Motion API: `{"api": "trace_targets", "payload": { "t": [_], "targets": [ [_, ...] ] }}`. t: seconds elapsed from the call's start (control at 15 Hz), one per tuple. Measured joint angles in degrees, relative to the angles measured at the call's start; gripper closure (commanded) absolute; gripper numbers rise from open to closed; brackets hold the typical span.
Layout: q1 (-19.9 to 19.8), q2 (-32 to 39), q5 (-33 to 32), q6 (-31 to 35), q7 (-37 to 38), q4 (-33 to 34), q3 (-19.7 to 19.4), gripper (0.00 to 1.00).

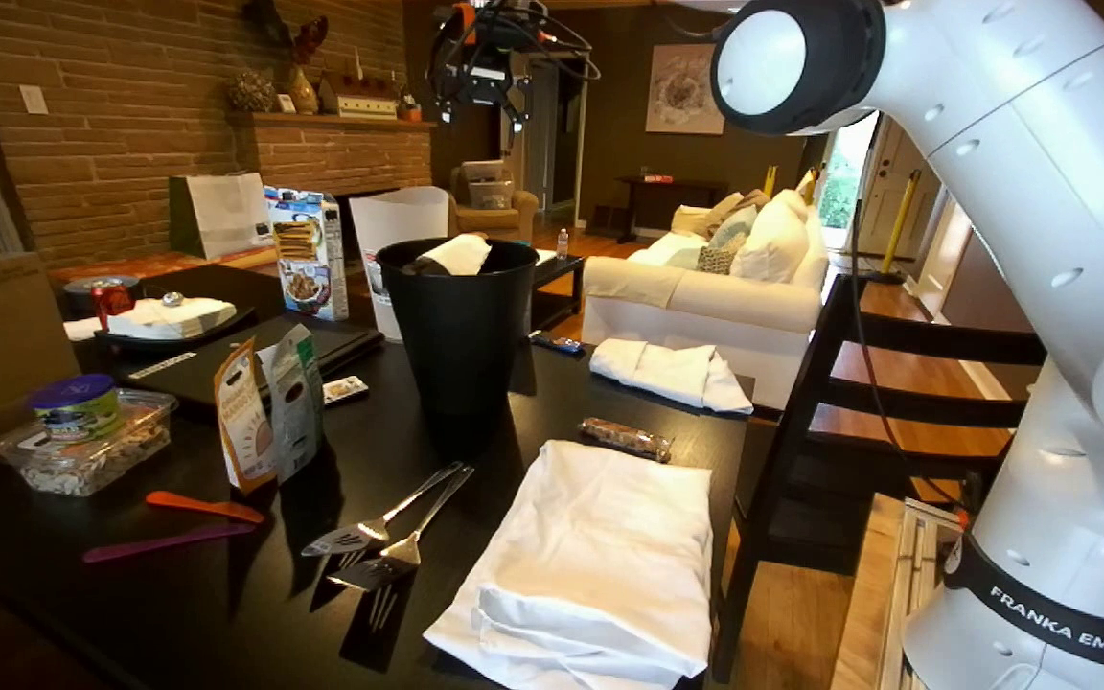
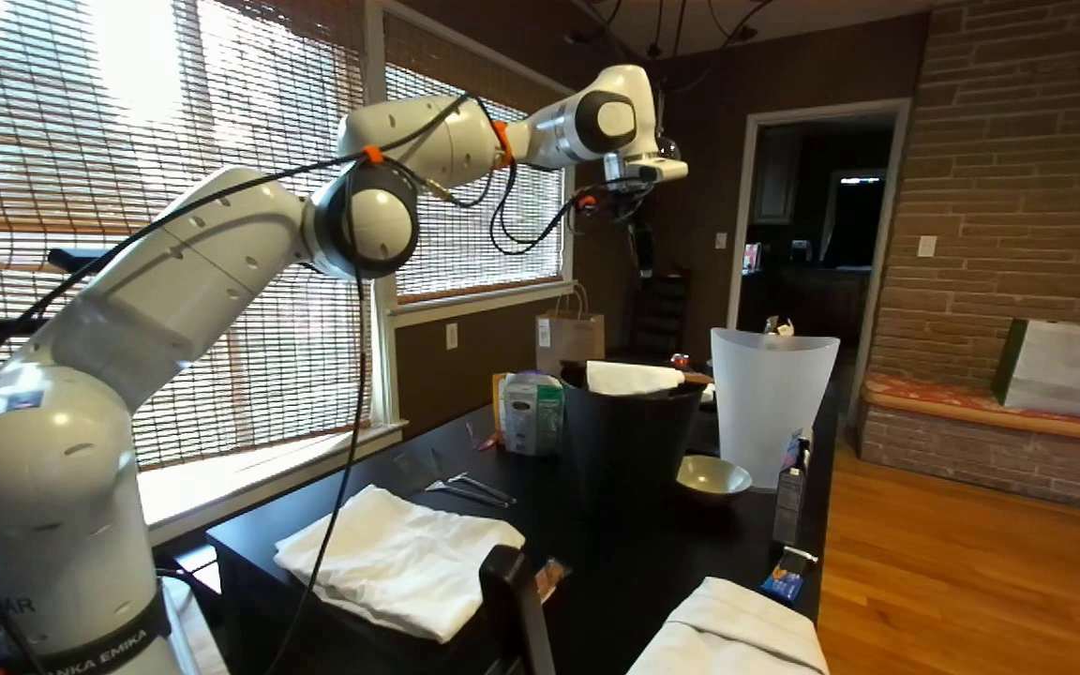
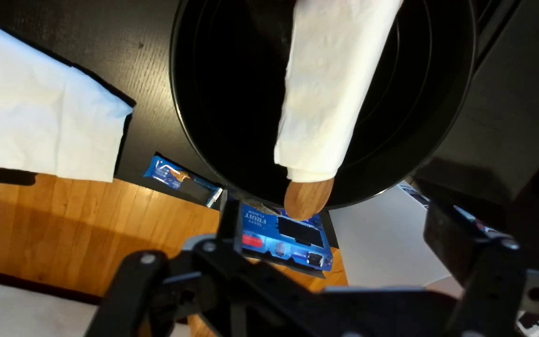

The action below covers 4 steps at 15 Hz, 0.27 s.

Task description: Put the wooden spoon and paper towel on the black bucket

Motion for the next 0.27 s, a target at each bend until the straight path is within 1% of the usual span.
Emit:
{"api": "trace_targets", "payload": {
  "t": [0.13,0.27],
  "targets": [
    [-0.6,-0.2,0.0,-0.1,-2.0,-0.1,0.2,0.00],
    [-0.7,-0.3,0.1,-0.1,-2.4,-0.1,0.3,0.00]
  ]
}}
